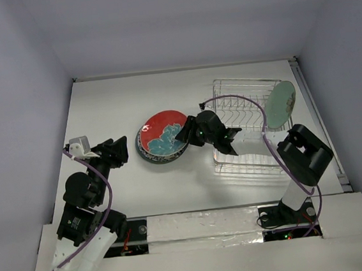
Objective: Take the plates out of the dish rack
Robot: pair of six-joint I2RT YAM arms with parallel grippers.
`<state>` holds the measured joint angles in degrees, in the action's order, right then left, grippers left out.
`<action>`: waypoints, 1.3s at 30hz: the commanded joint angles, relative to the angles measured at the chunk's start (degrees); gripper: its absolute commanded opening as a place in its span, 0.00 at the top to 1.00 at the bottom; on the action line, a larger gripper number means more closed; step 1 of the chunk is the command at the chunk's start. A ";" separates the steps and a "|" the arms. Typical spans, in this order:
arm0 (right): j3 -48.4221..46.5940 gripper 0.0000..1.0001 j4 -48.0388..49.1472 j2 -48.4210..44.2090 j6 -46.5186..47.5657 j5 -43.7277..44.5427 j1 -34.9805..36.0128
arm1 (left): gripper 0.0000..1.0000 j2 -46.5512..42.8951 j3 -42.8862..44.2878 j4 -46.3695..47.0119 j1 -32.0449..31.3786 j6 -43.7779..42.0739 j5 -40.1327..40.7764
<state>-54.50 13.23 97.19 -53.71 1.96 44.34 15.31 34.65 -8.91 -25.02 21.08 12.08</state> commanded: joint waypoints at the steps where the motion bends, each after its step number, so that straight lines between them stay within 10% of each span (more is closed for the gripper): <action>1: -3.49 0.41 -5.21 -3.32 5.19 2.43 2.33 | 0.50 -0.10 0.50 2.14 0.58 0.10 -0.21; 13: -11.68 0.17 -31.51 -5.77 17.24 13.33 6.46 | 0.50 -0.28 0.50 2.40 0.58 0.10 -0.21; 16: -10.98 0.42 -34.85 -12.44 16.71 20.77 6.99 | 0.50 0.07 0.50 2.31 0.58 0.19 -0.21; 19: -10.10 0.97 -38.62 -23.33 15.22 32.44 6.47 | 0.50 -0.37 0.50 2.49 0.58 0.01 -0.21; 28: -0.70 1.00 -41.53 -46.35 16.53 44.00 -19.88 | 0.51 -1.86 0.15 3.10 0.58 -0.07 -0.21; 29: -0.26 0.97 -41.62 -47.69 17.93 45.23 -21.99 | 0.51 -2.04 0.06 3.28 0.58 -0.16 -0.21; 33: 0.62 0.29 -42.06 -49.73 22.50 42.44 -31.93 | 0.52 -2.92 -0.03 3.72 -0.56 -0.25 -0.21; 39: -0.43 0.23 -39.78 -39.04 30.50 35.05 -43.71 | 0.52 -4.24 -0.03 3.63 -1.79 -0.25 -0.21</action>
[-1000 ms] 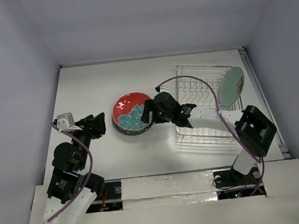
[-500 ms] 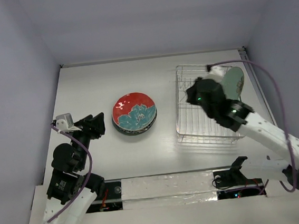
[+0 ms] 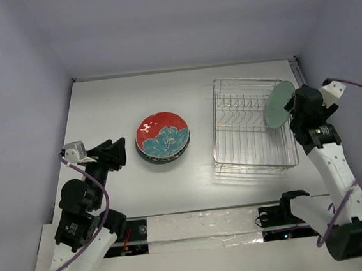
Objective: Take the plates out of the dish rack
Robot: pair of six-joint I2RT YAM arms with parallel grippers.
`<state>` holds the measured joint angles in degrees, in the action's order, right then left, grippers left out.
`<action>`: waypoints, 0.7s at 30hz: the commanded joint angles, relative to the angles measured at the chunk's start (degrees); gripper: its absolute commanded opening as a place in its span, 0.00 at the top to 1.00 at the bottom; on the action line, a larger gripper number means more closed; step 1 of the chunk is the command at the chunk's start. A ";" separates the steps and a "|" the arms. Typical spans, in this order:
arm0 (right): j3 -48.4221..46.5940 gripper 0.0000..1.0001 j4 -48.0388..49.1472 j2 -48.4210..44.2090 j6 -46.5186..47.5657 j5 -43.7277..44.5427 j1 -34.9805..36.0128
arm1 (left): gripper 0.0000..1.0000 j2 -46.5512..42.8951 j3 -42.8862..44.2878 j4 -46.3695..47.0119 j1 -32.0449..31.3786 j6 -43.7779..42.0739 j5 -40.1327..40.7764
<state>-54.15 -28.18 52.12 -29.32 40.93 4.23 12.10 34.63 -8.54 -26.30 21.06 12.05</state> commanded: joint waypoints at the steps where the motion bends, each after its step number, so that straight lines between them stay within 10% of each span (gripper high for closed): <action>1: -1.30 0.24 3.38 7.72 7.16 -5.23 -4.22 | 0.52 -1.28 0.00 3.26 -0.50 -0.23 -0.19; 17: -10.62 0.49 6.21 29.43 20.96 -0.61 -5.90 | 0.52 -3.92 0.17 3.17 -1.64 -0.32 -0.19; 21: -13.25 0.74 4.46 32.42 20.89 0.64 -5.90 | 0.52 -3.66 0.17 3.17 -1.64 -0.40 -0.19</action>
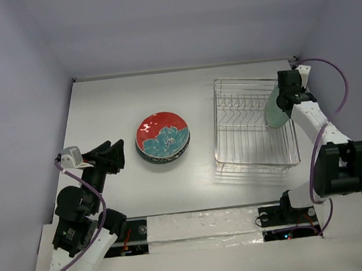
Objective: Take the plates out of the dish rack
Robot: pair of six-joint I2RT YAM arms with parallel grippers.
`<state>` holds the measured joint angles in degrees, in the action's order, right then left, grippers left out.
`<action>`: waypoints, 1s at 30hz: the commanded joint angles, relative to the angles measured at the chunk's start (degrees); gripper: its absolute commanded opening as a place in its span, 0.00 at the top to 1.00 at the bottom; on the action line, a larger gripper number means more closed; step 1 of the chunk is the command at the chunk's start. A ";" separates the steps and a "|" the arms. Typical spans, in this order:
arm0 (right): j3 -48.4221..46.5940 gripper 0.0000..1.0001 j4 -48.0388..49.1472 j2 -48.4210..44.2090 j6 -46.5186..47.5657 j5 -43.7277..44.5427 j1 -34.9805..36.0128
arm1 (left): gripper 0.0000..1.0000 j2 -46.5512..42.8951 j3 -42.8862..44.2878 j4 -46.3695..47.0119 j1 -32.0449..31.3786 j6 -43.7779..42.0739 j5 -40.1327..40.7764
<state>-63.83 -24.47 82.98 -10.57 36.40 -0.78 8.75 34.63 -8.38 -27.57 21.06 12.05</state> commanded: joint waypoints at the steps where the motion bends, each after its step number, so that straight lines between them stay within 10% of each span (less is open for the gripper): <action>1: -4.36 0.80 -0.22 1.57 2.04 5.17 -0.89 | 0.52 -0.32 0.09 2.93 -0.90 -0.40 -0.19; 5: -8.75 1.00 -1.63 0.17 4.23 4.73 -0.89 | 0.52 -0.49 0.09 3.02 -0.90 -0.32 -0.19; 18: -23.17 1.00 -11.12 -4.22 9.25 5.96 1.57 | 0.52 -1.20 0.17 2.93 -0.90 -0.14 -0.19; 30: -30.84 1.00 -10.70 -8.36 -8.38 -3.67 22.38 | 0.51 -1.20 0.17 2.58 -0.90 -0.05 -0.19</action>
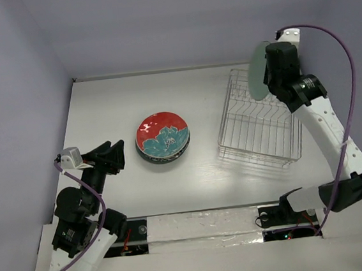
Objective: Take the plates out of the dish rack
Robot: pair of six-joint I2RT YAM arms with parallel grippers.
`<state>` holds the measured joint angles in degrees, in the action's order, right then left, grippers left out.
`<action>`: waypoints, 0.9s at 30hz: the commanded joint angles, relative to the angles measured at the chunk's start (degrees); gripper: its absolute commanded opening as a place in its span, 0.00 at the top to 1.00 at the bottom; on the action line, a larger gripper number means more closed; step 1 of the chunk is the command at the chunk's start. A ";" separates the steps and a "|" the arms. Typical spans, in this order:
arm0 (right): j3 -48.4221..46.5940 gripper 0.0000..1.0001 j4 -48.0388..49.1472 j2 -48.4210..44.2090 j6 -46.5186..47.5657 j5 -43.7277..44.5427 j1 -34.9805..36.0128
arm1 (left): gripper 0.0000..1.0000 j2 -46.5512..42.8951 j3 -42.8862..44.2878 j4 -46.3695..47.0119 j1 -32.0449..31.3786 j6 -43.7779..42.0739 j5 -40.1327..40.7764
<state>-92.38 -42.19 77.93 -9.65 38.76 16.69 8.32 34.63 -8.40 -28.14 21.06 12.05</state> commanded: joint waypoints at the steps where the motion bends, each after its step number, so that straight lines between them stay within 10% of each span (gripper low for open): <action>1: -0.89 1.00 10.26 -4.01 -11.16 -8.42 8.07 | 0.50 -0.76 0.17 2.43 -0.34 0.03 -0.19; 11: 19.34 1.00 43.23 -0.95 -31.56 -33.47 19.08 | 0.45 0.12 0.44 1.81 -0.34 0.21 -0.19; 27: 28.74 0.99 67.42 18.65 -46.15 -43.07 25.93 | 0.45 3.81 0.61 0.85 -0.34 0.65 -0.19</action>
<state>-62.87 10.04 97.47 -50.83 -2.15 41.30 11.42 34.63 -9.21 -28.16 21.39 12.05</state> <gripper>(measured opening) 0.132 0.549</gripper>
